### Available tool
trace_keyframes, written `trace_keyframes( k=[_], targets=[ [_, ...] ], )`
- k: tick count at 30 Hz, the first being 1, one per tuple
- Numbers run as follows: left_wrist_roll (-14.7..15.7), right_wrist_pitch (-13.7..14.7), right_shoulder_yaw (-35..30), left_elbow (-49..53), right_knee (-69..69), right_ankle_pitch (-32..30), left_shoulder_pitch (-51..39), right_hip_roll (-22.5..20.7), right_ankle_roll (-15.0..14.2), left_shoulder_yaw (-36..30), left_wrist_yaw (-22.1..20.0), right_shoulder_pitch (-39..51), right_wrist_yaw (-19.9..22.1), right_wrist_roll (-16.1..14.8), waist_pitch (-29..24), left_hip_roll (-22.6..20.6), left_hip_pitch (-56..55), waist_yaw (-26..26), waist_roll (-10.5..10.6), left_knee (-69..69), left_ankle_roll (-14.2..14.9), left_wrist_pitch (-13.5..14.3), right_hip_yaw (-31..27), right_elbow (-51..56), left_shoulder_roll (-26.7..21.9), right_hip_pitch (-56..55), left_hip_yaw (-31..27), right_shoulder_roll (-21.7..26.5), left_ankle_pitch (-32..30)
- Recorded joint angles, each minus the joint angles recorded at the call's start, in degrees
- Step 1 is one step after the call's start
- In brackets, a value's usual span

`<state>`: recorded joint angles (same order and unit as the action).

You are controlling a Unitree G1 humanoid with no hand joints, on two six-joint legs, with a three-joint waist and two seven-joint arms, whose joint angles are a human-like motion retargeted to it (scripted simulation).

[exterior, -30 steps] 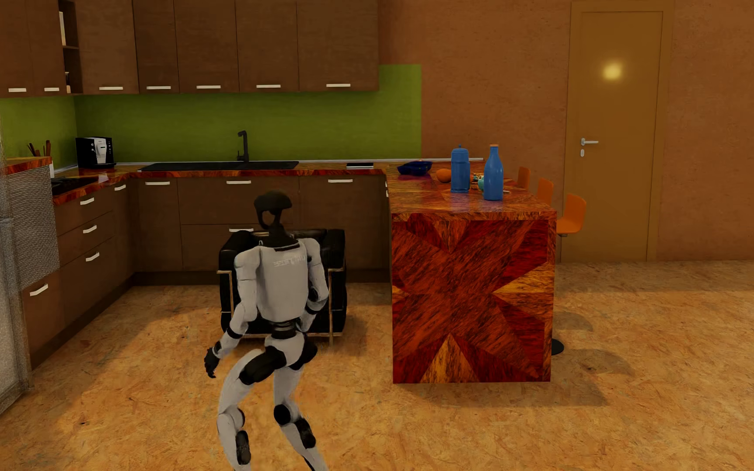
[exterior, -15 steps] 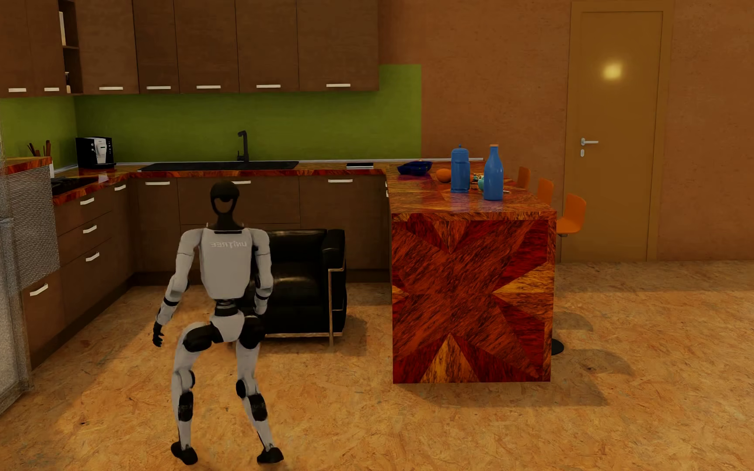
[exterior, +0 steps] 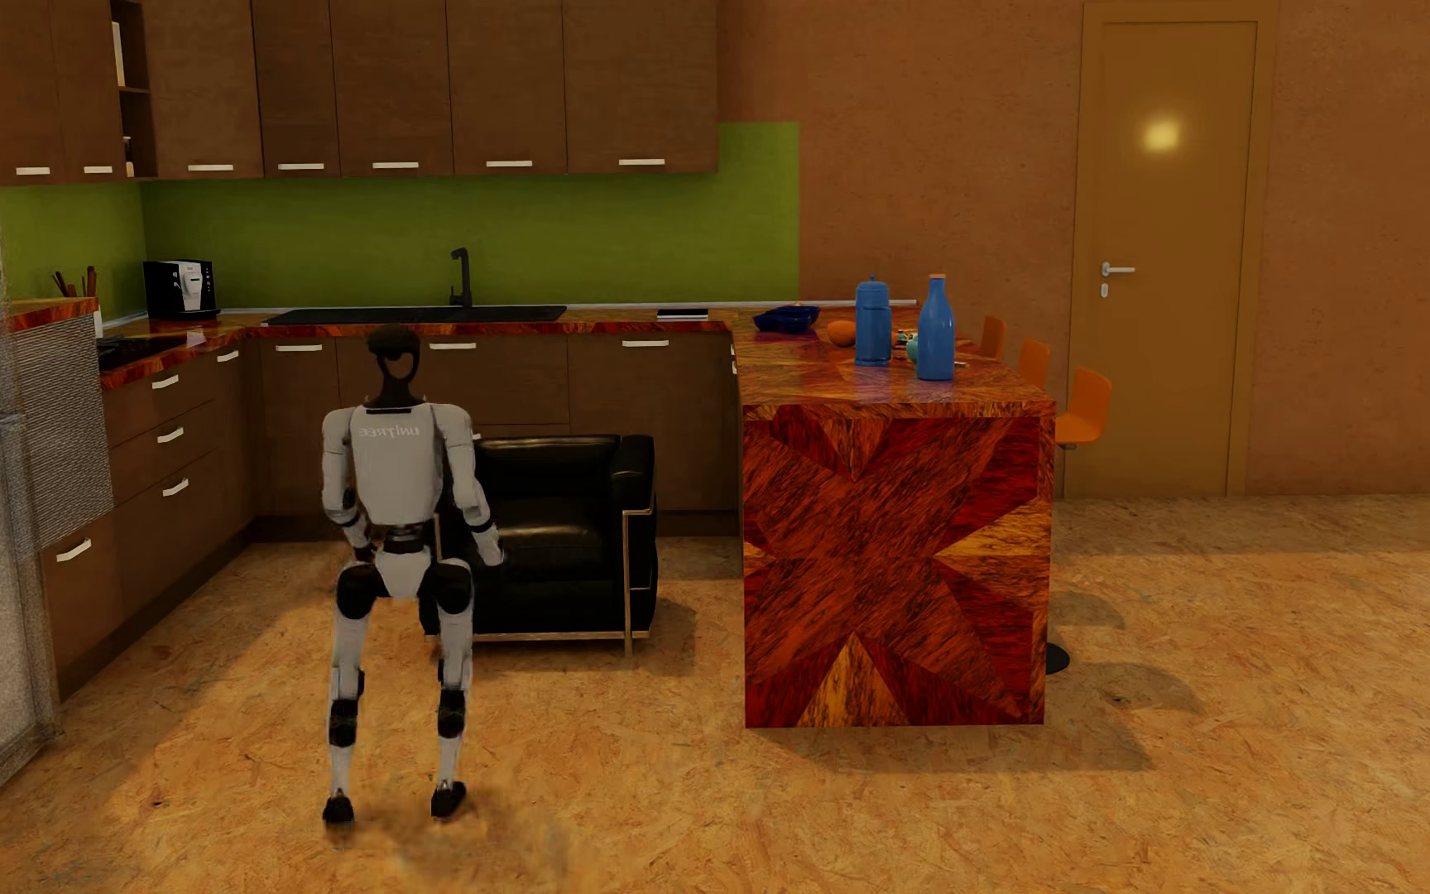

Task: Walk towards the black armchair

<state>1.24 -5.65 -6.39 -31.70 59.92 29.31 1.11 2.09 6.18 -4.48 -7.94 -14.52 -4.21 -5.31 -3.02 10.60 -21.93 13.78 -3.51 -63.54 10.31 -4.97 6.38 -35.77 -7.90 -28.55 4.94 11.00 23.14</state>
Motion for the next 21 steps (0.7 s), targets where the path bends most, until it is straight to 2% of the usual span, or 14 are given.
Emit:
trace_keyframes(
  k=[1, 4, 5, 6, 7, 8, 9, 12, 15, 16, 18, 19, 20, 21],
  targets=[
    [0.24, 0.25, -1.10, -2.25, -5.20, 5.15, -2.15, -1.16, -2.10, -1.39, -0.86, -1.16, 1.36, 2.16, 0.20, -1.75, -5.41, -1.09, 0.49, -9.31, 1.41, 2.75, -1.51, -4.52, 1.39, 5.06, -3.54, 0.81, -11.35],
    [-1.78, -4.29, 0.54, -0.92, -5.40, 6.04, 6.90, -4.96, -2.06, 0.31, -0.48, -0.20, 8.96, 4.66, -1.41, -5.23, -18.14, -5.88, 5.07, -0.07, 4.05, 10.18, -5.49, -1.39, -1.56, 13.00, -6.72, -1.14, -6.26],
    [-3.08, -6.18, 2.21, -2.88, 3.47, 1.12, 8.81, -5.76, -1.55, 1.47, 0.20, 1.36, 11.26, 4.48, -1.88, -6.03, -19.43, -6.19, 6.72, 9.53, 4.40, 12.17, -5.52, 1.53, -3.81, 10.83, -5.75, -2.68, -6.84],
    [-4.00, -7.14, 1.18, -6.98, 14.74, -10.00, 8.46, -5.26, 0.42, 4.30, 0.67, 2.23, 12.02, 4.48, -1.75, -7.19, -19.00, -4.59, 6.30, 9.66, 0.27, 13.74, -5.35, 2.33, -6.46, 6.18, -5.82, -3.54, -10.21],
    [-4.21, -6.95, 2.30, -7.89, 19.87, -17.72, 5.35, -4.84, -1.60, 5.88, 0.01, 1.43, 10.06, 5.39, -1.76, -8.75, -16.42, -4.41, 4.79, 10.45, -8.27, 12.64, -5.95, 1.31, -6.78, 0.82, -5.99, -2.53, -7.19],
    [-3.95, -5.94, 4.35, -4.69, 18.38, -13.27, 2.44, -4.11, -4.79, 5.75, -0.88, -0.77, 7.19, 7.15, -2.05, -9.91, -13.93, -3.76, 2.41, 12.42, -9.73, 9.85, -7.60, 0.85, -6.08, -4.12, -5.35, -2.38, -5.85],
    [-3.59, -4.56, 6.32, -2.27, 10.60, -4.05, 0.05, -2.91, -5.61, 4.49, -1.17, -2.85, 4.20, 10.07, -2.52, -10.02, -11.50, -2.90, 0.65, 14.75, -5.35, 7.93, -9.48, 0.32, -4.58, -7.46, -5.26, -2.43, -5.46],
    [-4.30, -2.27, 2.92, -4.87, -9.53, -8.84, 0.16, 0.34, -8.30, -0.66, 3.08, 1.67, -2.96, 17.39, -4.20, -10.13, -8.88, -7.15, 0.32, 13.15, -10.32, 8.05, -9.42, -1.51, 0.03, -3.06, -7.53, -0.31, -4.31],
    [-5.47, 4.79, 1.64, -5.28, -10.57, -7.65, 6.96, -0.69, -8.53, 2.10, 10.23, 8.46, -0.50, 11.89, -4.70, -9.23, -6.74, -13.01, 4.84, 14.18, -13.85, 7.03, -7.40, 0.24, -3.01, 0.65, -7.29, -1.73, -0.72],
    [-5.21, 7.84, 2.13, -4.76, -9.76, -9.60, 8.08, -0.59, -6.87, 3.02, 11.09, 8.93, 0.94, 8.52, -4.59, -9.17, -4.84, -13.31, 5.53, 16.88, -9.26, 5.50, -7.46, 1.33, -4.50, 0.64, -7.32, -2.87, -1.50],
    [-3.62, 11.45, 2.93, -3.01, -11.25, -11.28, 9.81, 0.26, 3.42, 4.67, 9.55, 7.87, 1.96, 3.19, -3.33, -9.53, -2.19, -12.32, 5.41, 20.24, -5.20, 3.40, -7.02, 1.38, -3.58, 0.94, -6.50, -2.48, -3.02],
    [-2.68, 10.86, 2.79, -2.79, -14.71, -9.05, 8.04, 0.69, 2.89, 3.05, 7.72, 6.66, 1.98, 2.62, -2.48, -10.10, -2.78, -11.78, 4.92, 18.22, -7.76, 1.99, -7.80, 0.63, -1.50, 2.49, -6.21, -1.72, -4.11],
    [-1.78, 8.96, 2.49, -1.69, -17.07, -9.41, 6.46, 0.98, -8.85, 1.01, 6.06, 6.39, 1.86, 2.80, -1.52, -9.95, -3.36, -10.89, 4.66, 16.52, -10.01, 0.66, -8.50, -0.61, -0.80, 3.80, -5.99, -1.00, -3.87],
    [-1.04, 6.11, 2.80, -2.31, -17.35, -9.44, 4.98, 0.03, -9.08, 0.17, 5.02, 5.56, 2.28, 2.88, -0.72, -9.12, -2.28, -10.25, 4.44, 17.58, -10.56, 0.82, -8.54, 0.15, -1.91, 4.07, -6.26, -2.28, -2.11]
  ],
)
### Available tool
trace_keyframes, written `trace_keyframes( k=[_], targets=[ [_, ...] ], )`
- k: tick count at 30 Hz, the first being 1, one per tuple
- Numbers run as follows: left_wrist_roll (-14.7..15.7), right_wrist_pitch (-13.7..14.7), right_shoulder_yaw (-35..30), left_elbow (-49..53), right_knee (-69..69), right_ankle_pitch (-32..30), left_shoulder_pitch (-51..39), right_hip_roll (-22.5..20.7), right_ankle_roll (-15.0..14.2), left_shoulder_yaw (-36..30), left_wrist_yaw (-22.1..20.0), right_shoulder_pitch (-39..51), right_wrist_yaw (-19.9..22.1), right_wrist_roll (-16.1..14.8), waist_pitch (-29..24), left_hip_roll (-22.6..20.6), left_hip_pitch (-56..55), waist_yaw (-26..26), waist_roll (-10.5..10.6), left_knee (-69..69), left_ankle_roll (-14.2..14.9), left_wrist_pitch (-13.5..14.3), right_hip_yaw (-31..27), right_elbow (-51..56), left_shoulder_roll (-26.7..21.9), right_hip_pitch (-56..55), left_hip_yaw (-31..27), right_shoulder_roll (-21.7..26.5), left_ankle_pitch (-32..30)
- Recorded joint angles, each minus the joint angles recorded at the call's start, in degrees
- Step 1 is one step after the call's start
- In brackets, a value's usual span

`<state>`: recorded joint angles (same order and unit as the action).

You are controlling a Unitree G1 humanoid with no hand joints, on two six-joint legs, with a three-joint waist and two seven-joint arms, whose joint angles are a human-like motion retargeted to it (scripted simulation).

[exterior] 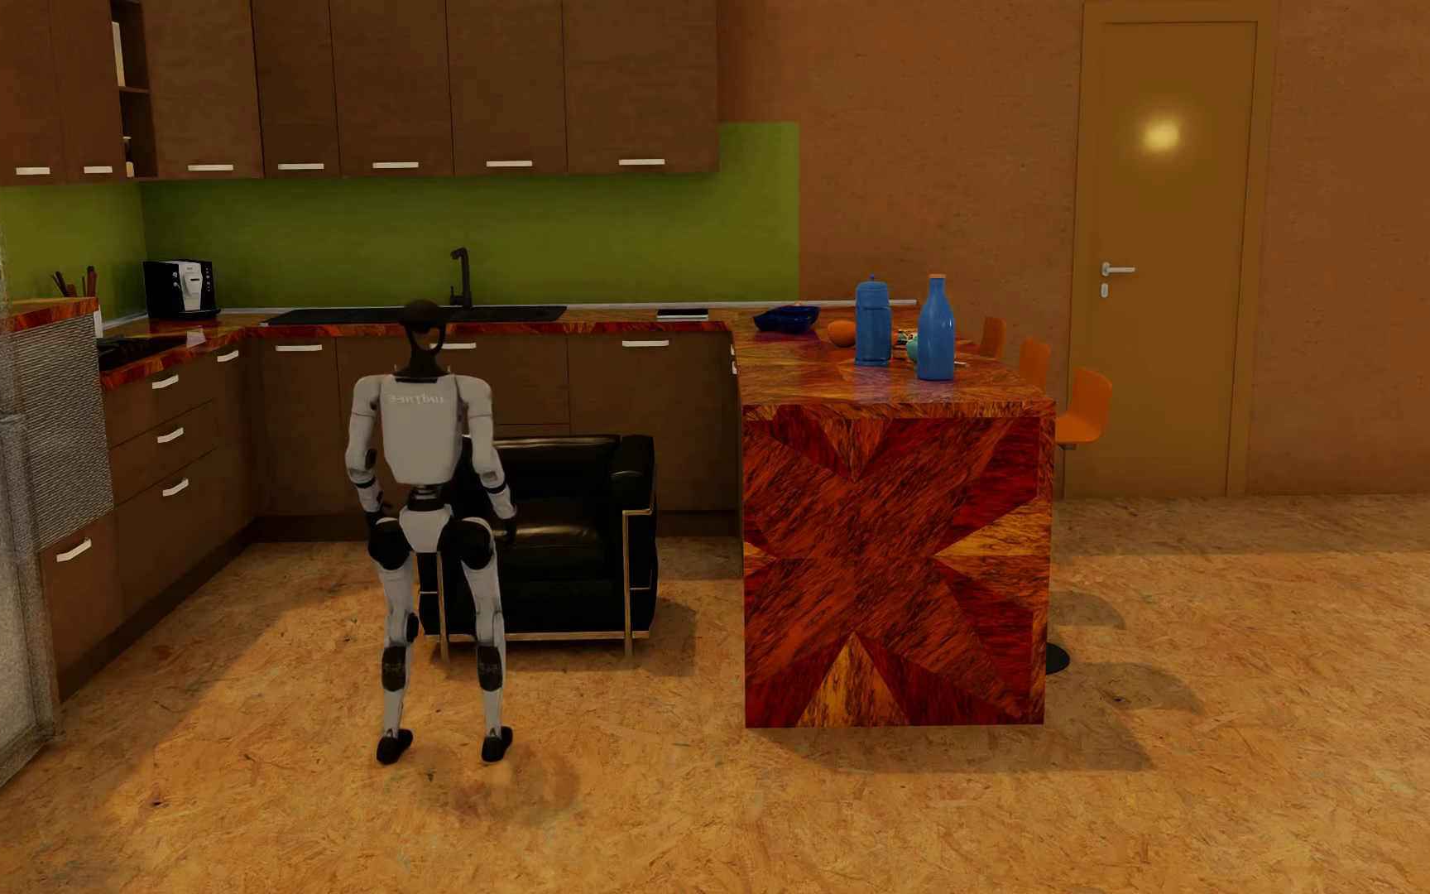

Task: Walk towards the black armchair

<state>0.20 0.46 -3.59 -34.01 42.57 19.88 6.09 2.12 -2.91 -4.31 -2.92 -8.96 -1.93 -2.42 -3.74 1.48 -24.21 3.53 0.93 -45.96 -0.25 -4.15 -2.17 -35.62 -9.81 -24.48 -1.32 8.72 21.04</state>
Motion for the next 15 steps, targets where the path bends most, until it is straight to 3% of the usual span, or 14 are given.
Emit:
trace_keyframes(
  k=[2, 3, 7, 10, 13, 15],
  targets=[
    [0.98, -4.05, -0.77, -0.46, -1.05, -0.26, 0.35, -1.05, 0.35, 2.49, -0.72, -1.86, 1.13, 0.20, 1.10, 1.12, 1.62, 1.07, -0.25, 2.28, 3.66, 1.44, 0.64, -0.87, -0.02, 0.84, -1.09, -0.15, 1.82],
    [1.47, -5.33, 0.05, -0.43, -1.59, -0.57, 0.82, -0.74, 0.32, 2.05, -0.57, -1.72, 1.40, 0.83, 0.86, 0.75, 2.48, 1.68, -1.16, 3.55, 2.59, 1.48, 0.49, -1.13, -0.79, 1.36, -0.91, -0.11, 1.11],
    [2.15, -5.36, 1.22, -0.52, -5.05, -2.86, 2.35, -0.52, 0.27, 3.11, 1.48, -0.75, 1.82, 1.52, 0.42, 0.60, 3.46, 0.30, -2.24, 6.23, 2.70, 0.71, 1.31, -1.50, -0.40, 3.09, -1.65, 0.43, -1.10],
    [-0.51, -4.37, 1.33, -0.04, -4.84, -2.92, 2.36, -0.33, -0.05, 2.38, 4.36, -1.99, 0.60, 1.65, 1.75, 0.42, 3.50, 0.95, -2.29, 6.03, 2.38, 2.03, 0.79, -1.39, -1.00, 2.95, -1.12, -0.47, -1.03],
    [-2.35, -6.73, 0.29, 0.19, -4.00, -2.54, 1.59, -0.31, -0.09, 2.43, 6.24, -2.85, -0.75, 2.17, 2.55, 0.47, 3.81, 1.92, -2.29, 5.57, 2.34, 4.57, 0.37, -1.45, -1.59, 2.85, -0.59, -1.06, -0.65],
    [-1.51, -8.09, 0.59, 0.05, -4.53, -2.90, 2.08, -0.14, 0.01, 1.84, 6.32, -3.74, -1.65, 1.80, 3.08, 0.42, 3.51, 1.86, -1.93, 6.15, 2.48, 3.72, 0.87, -1.37, -0.55, 2.66, -0.92, 0.01, -1.14]
  ],
)
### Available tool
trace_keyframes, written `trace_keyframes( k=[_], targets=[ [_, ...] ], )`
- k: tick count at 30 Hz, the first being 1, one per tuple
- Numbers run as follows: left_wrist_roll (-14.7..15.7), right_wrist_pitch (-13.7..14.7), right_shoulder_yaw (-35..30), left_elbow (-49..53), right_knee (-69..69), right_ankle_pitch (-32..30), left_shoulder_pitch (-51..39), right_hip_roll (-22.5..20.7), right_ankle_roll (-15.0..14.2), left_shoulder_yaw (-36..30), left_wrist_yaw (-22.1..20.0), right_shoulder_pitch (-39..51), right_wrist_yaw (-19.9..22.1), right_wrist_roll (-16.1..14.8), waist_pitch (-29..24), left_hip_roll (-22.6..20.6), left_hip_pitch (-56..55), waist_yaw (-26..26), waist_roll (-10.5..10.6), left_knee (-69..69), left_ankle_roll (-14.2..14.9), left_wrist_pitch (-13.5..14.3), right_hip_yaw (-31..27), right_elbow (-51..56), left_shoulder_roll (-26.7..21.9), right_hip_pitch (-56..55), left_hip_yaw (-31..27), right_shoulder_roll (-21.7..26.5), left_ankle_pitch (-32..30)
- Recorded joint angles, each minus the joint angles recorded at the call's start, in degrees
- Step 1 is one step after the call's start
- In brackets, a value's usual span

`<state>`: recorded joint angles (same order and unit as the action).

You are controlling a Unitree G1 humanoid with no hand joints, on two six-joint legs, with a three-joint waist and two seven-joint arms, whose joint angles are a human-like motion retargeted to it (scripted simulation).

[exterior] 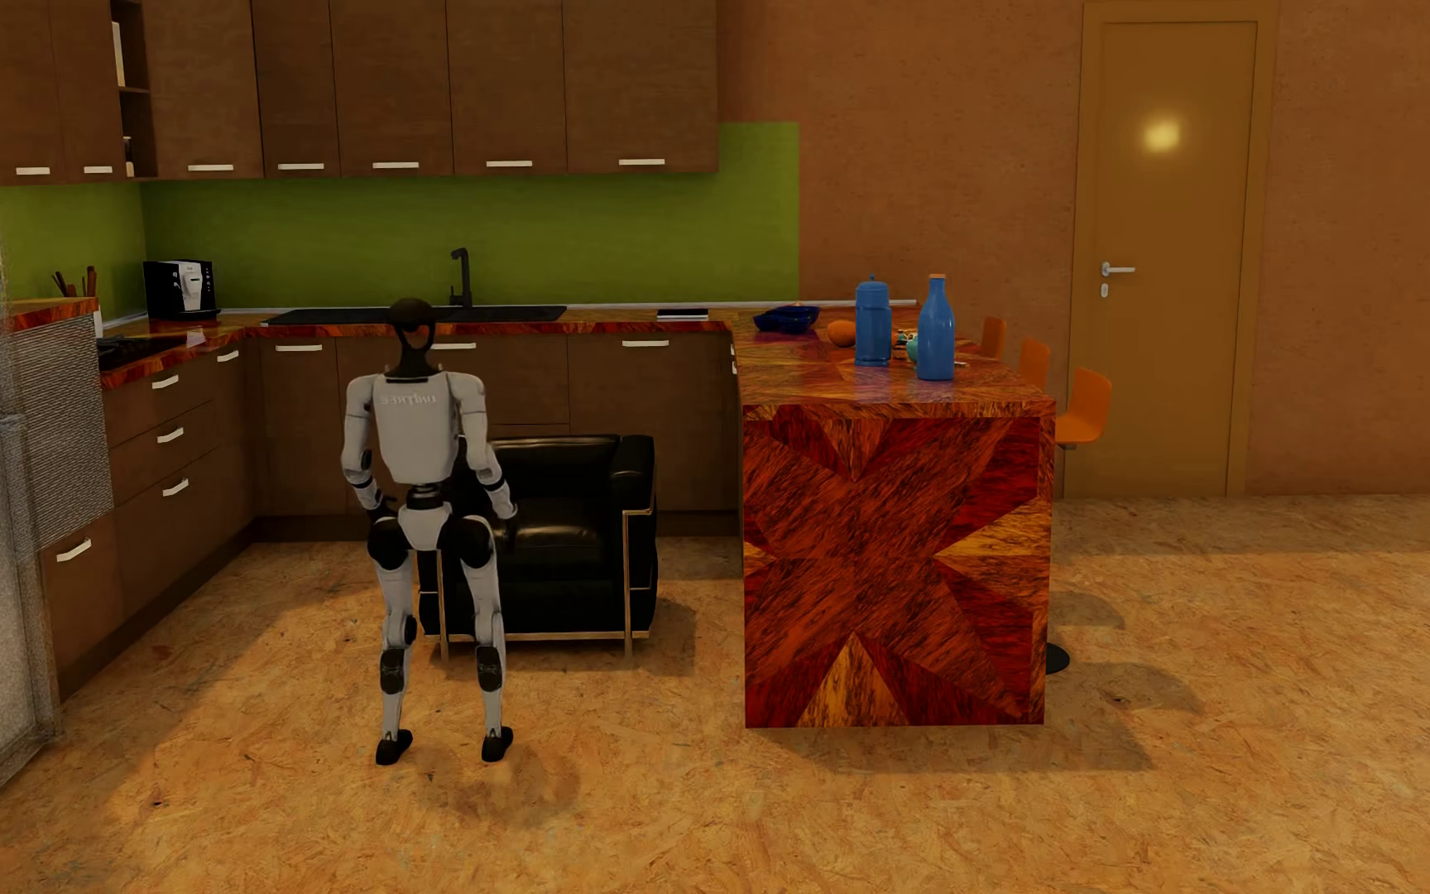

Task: Walk towards the black armchair

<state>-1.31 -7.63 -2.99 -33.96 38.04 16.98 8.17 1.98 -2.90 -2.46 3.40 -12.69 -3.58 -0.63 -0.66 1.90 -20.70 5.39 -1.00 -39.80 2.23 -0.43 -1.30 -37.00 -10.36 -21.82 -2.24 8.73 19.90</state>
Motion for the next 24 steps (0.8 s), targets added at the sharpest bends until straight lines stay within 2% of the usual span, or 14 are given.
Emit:
trace_keyframes(
  k=[3, 5, 7, 9, 12, 15, 17, 18, 20, 22, 24],
  targets=[
    [1.77, 0.13, -0.44, 0.02, 0.11, -0.48, -0.06, 0.35, -0.12, -0.73, -0.40, 1.95, 1.45, -0.15, -1.58, -0.37, 0.08, -0.93, 0.70, 0.35, -0.11, -1.46, -0.23, -0.16, 0.18, -0.15, 0.18, 0.62, -0.73],
    [1.32, 1.84, -0.03, -1.04, -0.64, -0.96, 1.06, 0.30, -0.08, 1.02, -0.04, 2.05, 2.54, -0.45, -1.54, -0.31, -0.15, -1.15, 1.48, 0.59, -0.06, -1.65, 0.21, -0.81, -1.14, 0.02, -0.24, 0.07, -1.07],
    [0.47, 2.04, -0.83, 0.16, -0.15, -0.81, 0.57, 0.51, -0.09, 1.00, -0.48, 2.34, 2.49, 0.47, -1.60, -0.50, -0.19, -2.34, 1.45, 0.51, -0.04, -2.47, 0.17, 0.45, -1.05, -0.21, -0.17, 0.11, -1.14],
    [0.63, 1.47, -0.76, 0.58, -0.08, -0.68, 1.87, 0.37, 0.06, 0.75, -1.11, 2.06, 1.47, -0.08, -0.79, -0.34, -0.14, -1.24, 1.24, 0.74, 0.11, -1.26, 0.02, 0.19, 0.18, -0.40, 0.00, -0.20, -1.08],
    [0.87, 0.81, 0.22, 0.12, -0.61, -1.03, -0.86, -0.04, 0.36, -0.45, -0.83, 0.77, 0.22, 0.16, -0.89, 0.11, 0.29, -1.30, 0.83, 1.39, 0.38, -1.54, -0.05, -0.87, 0.98, -0.18, 0.17, 1.30, -1.35],
    [0.41, 2.35, 1.61, -0.04, -1.22, -1.19, 0.14, -0.24, 0.46, 0.53, -0.90, 0.40, 2.82, 1.67, -1.38, 0.34, 0.36, -1.05, 1.13, 1.22, 0.50, 0.07, 0.59, 0.81, -0.58, 0.48, -0.45, 0.44, -1.26],
    [0.29, 3.57, -0.52, 0.35, -0.34, -0.66, -0.13, 0.08, 0.60, 0.64, -2.10, 1.25, 4.07, 1.83, -1.61, 0.03, 0.24, -1.39, 0.48, 0.97, 0.65, -1.43, 0.99, 0.07, 0.10, 0.27, -0.86, -0.53, -1.24],
    [0.42, 4.08, 0.63, 0.73, 0.02, -0.38, -0.45, 0.35, 0.53, -0.11, -2.66, 1.16, 3.98, 1.32, -1.79, -0.24, 0.24, -1.34, 0.52, 0.71, 0.59, -1.83, 1.24, -0.38, 0.71, 0.37, -1.13, -0.53, -1.14],
    [0.69, 4.06, 0.24, 0.07, 0.41, -0.05, -0.37, 0.66, 0.57, -0.54, -3.10, 0.40, 3.79, 0.27, -1.04, -0.52, 0.36, -2.03, 0.10, 1.28, 0.62, -1.16, 0.97, -0.23, 1.09, -0.01, -0.83, -0.72, -1.29],
    [0.61, 3.42, 0.32, -0.18, 0.06, -0.03, 0.03, 0.46, 0.59, 0.71, -2.10, 0.17, 3.05, -0.22, -0.91, -0.31, 0.50, -1.86, 0.67, 1.21, 0.64, -1.08, 1.12, 1.12, -0.14, 0.34, -0.96, -0.06, -1.06],
    [0.86, 3.29, 0.90, -0.27, 0.68, 0.30, -0.61, 0.55, 0.40, 0.58, -1.22, 0.94, 2.98, 0.42, -1.07, -0.43, 0.23, -1.83, 1.22, 0.56, 0.45, -1.48, 0.80, 0.39, 0.85, -0.01, -0.68, 0.05, -0.65]
  ],
)
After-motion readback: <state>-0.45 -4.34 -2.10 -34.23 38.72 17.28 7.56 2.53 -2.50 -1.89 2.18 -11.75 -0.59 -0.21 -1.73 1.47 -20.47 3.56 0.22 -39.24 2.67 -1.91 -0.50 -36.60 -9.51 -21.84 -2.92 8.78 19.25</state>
